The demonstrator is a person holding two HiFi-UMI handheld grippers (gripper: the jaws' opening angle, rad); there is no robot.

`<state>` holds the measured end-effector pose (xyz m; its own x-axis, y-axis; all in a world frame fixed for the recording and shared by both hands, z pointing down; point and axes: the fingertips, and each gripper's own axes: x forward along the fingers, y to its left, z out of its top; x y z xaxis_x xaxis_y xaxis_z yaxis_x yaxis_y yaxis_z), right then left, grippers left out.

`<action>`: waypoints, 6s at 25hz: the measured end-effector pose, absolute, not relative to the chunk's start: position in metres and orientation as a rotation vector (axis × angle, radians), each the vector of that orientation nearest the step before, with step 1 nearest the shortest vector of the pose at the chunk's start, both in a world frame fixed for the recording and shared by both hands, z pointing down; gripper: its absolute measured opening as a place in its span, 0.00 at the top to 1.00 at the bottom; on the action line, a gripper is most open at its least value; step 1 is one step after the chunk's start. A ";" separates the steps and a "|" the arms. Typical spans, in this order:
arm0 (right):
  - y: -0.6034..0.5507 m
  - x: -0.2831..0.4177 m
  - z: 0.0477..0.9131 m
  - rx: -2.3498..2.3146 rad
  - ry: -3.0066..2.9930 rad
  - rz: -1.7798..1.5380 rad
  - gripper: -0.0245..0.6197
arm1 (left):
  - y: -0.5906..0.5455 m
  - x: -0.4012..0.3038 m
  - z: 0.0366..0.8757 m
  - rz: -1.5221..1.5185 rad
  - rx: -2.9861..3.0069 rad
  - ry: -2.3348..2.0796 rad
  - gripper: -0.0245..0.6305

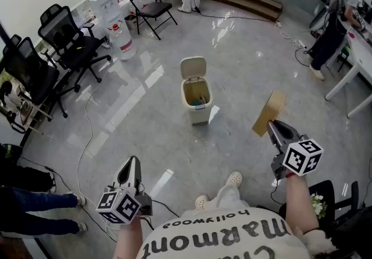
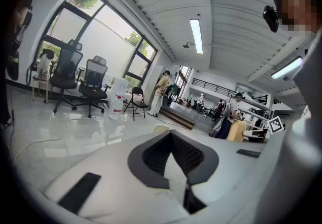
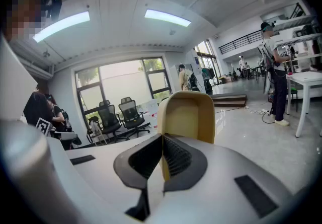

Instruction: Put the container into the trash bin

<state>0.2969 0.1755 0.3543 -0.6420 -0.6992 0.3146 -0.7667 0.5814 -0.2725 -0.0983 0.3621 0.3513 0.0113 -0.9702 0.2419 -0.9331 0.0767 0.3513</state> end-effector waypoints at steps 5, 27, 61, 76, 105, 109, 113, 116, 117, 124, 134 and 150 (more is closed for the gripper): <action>0.177 0.294 0.350 1.219 -2.637 0.576 0.95 | 0.362 -0.103 0.344 -0.141 1.877 -1.958 0.93; 0.163 0.288 0.353 1.180 -2.661 0.572 0.95 | 0.344 -0.087 0.331 -0.117 1.922 -2.006 0.93; -0.151 0.146 0.367 0.818 -2.753 0.509 0.95 | 0.091 -0.170 0.361 -0.191 1.657 -2.133 0.93; -0.180 0.107 0.403 0.836 -2.686 0.596 0.95 | 0.022 -0.199 0.387 -0.121 1.675 -2.017 0.93; -0.214 0.069 0.386 1.525 -2.384 0.688 0.95 | -0.217 -0.288 0.368 0.028 2.163 -1.417 0.93; -0.195 0.079 0.409 1.534 -2.305 0.759 0.95 | -0.211 -0.272 0.395 0.085 2.130 -1.349 0.93; -0.183 0.081 0.434 1.536 -2.238 0.829 0.95 | -0.204 -0.259 0.423 0.142 2.096 -1.284 0.93; -0.173 0.084 0.459 1.520 -2.193 0.899 0.95 | -0.200 -0.249 0.441 0.180 2.098 -1.250 0.93; -0.170 0.086 0.468 1.510 -2.180 0.922 0.95 | -0.200 -0.245 0.447 0.196 2.099 -1.243 0.93; -0.175 0.089 0.542 1.442 -2.108 1.080 0.95 | -0.184 -0.229 0.501 0.336 2.023 -1.250 0.93; -0.170 0.053 0.652 1.207 -2.058 1.268 0.95 | -0.164 -0.202 0.585 0.484 2.007 -1.267 0.93; -0.167 -0.016 0.818 0.928 -1.928 1.384 0.95 | -0.156 -0.158 0.711 0.414 1.894 -1.060 0.93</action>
